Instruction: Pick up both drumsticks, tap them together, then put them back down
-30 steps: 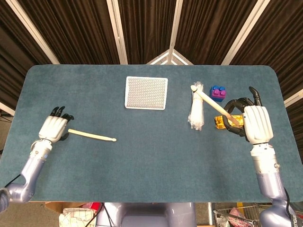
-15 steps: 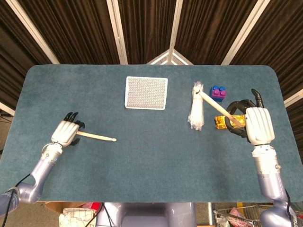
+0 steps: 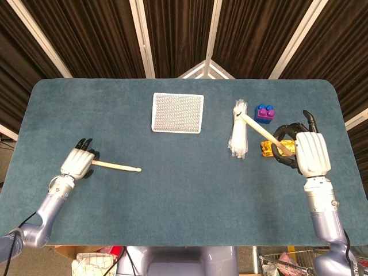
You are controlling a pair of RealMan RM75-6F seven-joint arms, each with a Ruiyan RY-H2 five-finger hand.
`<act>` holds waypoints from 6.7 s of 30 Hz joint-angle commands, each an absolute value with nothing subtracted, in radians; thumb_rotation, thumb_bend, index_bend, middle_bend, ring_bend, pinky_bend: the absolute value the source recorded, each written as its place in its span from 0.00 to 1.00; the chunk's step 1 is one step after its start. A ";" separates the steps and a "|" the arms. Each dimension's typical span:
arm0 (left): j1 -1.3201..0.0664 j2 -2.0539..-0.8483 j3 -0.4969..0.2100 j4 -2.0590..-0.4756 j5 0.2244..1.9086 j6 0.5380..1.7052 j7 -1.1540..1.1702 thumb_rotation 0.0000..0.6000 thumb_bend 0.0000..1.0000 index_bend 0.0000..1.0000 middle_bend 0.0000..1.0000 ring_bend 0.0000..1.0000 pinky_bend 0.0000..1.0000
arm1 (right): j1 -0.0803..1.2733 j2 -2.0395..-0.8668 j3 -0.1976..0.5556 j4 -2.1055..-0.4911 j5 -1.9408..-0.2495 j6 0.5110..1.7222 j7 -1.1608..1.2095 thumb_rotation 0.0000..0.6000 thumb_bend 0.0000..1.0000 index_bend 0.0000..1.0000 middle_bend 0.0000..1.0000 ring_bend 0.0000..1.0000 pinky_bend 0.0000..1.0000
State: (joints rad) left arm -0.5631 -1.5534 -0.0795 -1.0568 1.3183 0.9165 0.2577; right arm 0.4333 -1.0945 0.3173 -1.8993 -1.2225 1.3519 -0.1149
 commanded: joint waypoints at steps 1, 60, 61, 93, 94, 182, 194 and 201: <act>-0.567 -1.556 -0.077 -1.058 1.321 0.916 0.262 1.00 0.42 0.37 0.36 0.00 0.00 | 0.435 -1.099 0.315 -1.898 -1.223 1.350 -0.119 1.00 0.50 0.63 0.64 0.38 0.00; -0.598 -1.577 -0.065 -1.103 1.290 0.922 0.389 1.00 0.46 0.55 0.56 0.07 0.00 | 0.428 -1.119 0.306 -1.861 -1.239 1.350 -0.125 1.00 0.50 0.63 0.64 0.38 0.00; -0.598 -1.578 -0.064 -1.102 1.289 0.923 0.392 1.00 0.46 0.55 0.56 0.07 0.00 | 0.428 -1.119 0.306 -1.860 -1.239 1.349 -0.125 1.00 0.50 0.63 0.64 0.38 0.00; -0.552 -1.496 -0.083 -1.159 1.480 1.225 0.115 1.00 0.46 0.57 0.56 0.07 0.00 | 0.527 -1.168 0.339 -1.818 -1.179 1.243 -0.188 1.00 0.50 0.65 0.65 0.40 0.00; -0.549 -1.488 -0.086 -1.171 1.485 1.237 0.100 1.00 0.46 0.57 0.56 0.07 0.00 | 0.543 -1.179 0.343 -1.808 -1.179 1.232 -0.197 1.00 0.50 0.65 0.65 0.40 0.00; -0.781 -1.715 -0.399 -1.725 1.110 1.272 0.484 1.00 0.45 0.59 0.58 0.10 0.00 | 0.738 -1.213 0.319 -1.851 -1.215 1.191 -0.416 1.00 0.50 0.69 0.66 0.41 0.00; -0.811 -1.738 -0.401 -1.733 1.089 1.277 0.521 1.00 0.45 0.59 0.58 0.10 0.00 | 0.742 -1.210 0.316 -1.877 -1.217 1.197 -0.443 1.00 0.50 0.69 0.66 0.41 0.00; -0.820 -1.747 -0.399 -1.734 1.089 1.293 0.538 1.00 0.45 0.59 0.59 0.10 0.00 | 0.740 -1.206 0.315 -1.886 -1.215 1.201 -0.448 1.00 0.50 0.69 0.66 0.41 0.00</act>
State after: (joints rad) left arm -0.8197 -1.7463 -0.3993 -1.7337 1.0892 1.2919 0.5379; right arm 0.7403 -1.2060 0.3148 -1.8864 -1.2153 1.2006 -0.4480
